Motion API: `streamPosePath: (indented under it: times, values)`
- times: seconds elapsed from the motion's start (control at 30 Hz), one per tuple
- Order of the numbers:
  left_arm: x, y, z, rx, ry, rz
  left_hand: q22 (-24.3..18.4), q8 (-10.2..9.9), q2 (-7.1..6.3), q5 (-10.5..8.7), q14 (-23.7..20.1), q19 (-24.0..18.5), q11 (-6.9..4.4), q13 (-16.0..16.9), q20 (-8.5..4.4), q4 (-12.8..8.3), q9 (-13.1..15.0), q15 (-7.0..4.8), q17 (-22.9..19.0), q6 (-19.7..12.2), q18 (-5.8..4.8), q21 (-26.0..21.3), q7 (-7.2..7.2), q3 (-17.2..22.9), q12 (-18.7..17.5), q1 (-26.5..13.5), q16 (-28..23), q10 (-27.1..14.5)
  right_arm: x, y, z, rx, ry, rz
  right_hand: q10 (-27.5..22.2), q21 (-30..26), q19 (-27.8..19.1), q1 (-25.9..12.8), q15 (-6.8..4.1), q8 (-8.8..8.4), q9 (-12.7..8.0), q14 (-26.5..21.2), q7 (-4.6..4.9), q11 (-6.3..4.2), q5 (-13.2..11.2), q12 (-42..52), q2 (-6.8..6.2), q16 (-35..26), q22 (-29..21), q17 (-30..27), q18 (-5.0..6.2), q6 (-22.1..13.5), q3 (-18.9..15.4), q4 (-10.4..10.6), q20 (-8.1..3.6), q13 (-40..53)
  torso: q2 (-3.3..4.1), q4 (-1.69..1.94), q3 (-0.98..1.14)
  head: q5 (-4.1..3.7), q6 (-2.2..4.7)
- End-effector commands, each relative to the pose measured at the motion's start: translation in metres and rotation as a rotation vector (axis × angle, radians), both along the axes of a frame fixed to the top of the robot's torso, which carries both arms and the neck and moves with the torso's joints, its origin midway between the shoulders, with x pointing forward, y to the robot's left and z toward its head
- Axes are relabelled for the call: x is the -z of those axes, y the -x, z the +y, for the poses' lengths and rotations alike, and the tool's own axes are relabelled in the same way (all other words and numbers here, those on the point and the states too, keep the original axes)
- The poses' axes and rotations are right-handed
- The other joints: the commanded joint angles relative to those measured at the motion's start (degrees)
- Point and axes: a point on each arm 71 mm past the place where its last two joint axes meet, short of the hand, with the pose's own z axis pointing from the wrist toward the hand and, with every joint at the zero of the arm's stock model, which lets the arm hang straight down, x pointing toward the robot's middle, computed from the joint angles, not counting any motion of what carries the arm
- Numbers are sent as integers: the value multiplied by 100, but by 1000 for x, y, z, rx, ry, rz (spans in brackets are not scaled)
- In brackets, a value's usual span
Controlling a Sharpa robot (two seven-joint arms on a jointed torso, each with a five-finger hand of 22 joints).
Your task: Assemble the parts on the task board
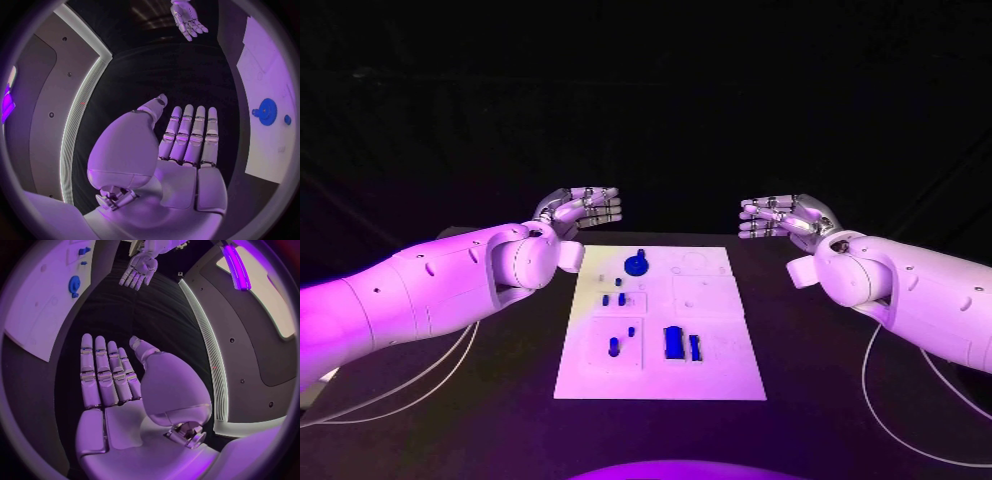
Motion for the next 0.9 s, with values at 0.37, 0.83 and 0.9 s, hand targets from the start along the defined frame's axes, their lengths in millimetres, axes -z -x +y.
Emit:
streamPosePath:
  times: [0.37, 0.83, 0.9]
  values:
    - [3, 12, -12, -47, -28, -19, -1183, -567, 342, -728, -2458, -2057, -559, -358, -842, -220, -365, -518, -595, -2564, -419, -377, -601, -889, -591, -3819, -500, -2642, 0, 11, 13, 53, -38, -23, -3070, -564, -2910, -3801, -721, -374, -563, -3228, -577, -459, -564, -464, -30, -394, -370, -738, -391, -2718, -839, 167, -676, -496, 18, 107, 52, -167, 322]
    - [3, 61, -53, -181, -130, -103, -1665, -1060, 342, -728, -3518, -2930, -1095, -358, -1201, -220, -365, -1019, -595, -3662, -578, -377, -1206, -1246, -1110, -5471, -933, -3780, -6, 68, 48, 265, -109, -52, -4375, -1069, -4152, -5369, -721, -374, -1067, -4606, -1158, -909, -1063, -464, -30, -394, -370, -738, -975, -3863, -1184, 167, -1324, -496, 73, 313, 135, -491, 922]
    - [3, 65, -55, -190, -138, -110, -1712, -1060, 342, -728, -3623, -3015, -1095, -358, -1240, -220, -365, -1019, -595, -3775, -981, -377, -1206, -1279, -1110, -5633, -933, -3894, -6, 75, 51, 285, -112, -52, -4480, -1069, -4251, -5498, -721, -374, -1067, -4718, -1158, -909, -1063, -464, -30, -394, -370, -738, -975, -3955, -1212, 167, -1324, -496, 73, 313, 135, -491, 922]
